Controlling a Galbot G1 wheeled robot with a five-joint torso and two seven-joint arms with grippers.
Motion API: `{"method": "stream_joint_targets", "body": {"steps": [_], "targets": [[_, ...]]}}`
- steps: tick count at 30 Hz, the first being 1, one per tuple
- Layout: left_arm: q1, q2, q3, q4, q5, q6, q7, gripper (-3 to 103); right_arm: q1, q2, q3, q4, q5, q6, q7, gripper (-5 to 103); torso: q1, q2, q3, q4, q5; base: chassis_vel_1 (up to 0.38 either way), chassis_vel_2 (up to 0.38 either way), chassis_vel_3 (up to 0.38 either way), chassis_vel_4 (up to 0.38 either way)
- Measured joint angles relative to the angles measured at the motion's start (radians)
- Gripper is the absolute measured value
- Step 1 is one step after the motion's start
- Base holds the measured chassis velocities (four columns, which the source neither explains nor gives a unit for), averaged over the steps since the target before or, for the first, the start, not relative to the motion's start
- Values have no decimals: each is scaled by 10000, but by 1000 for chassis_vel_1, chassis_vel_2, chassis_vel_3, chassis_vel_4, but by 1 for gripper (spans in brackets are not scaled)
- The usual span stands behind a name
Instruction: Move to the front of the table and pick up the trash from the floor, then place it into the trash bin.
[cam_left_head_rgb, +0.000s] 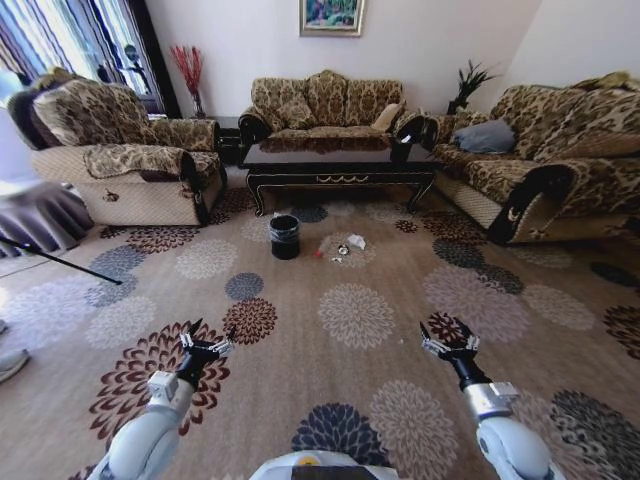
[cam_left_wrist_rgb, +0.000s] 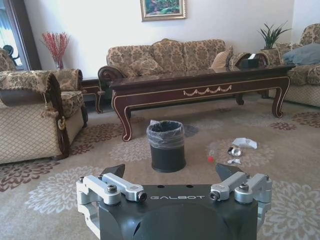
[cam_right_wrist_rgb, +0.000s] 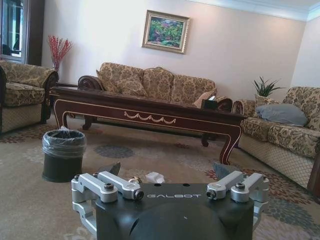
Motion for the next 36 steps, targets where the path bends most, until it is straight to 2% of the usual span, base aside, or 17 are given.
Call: {"method": "stream_joint_targets", "body": {"steps": [36], "targets": [[215,-44,18,-83,66,110,-69,100,-47,105,-40,-191,122,80,-79,100,-504,-1439,-932,0,0,0,0,0,0]]}}
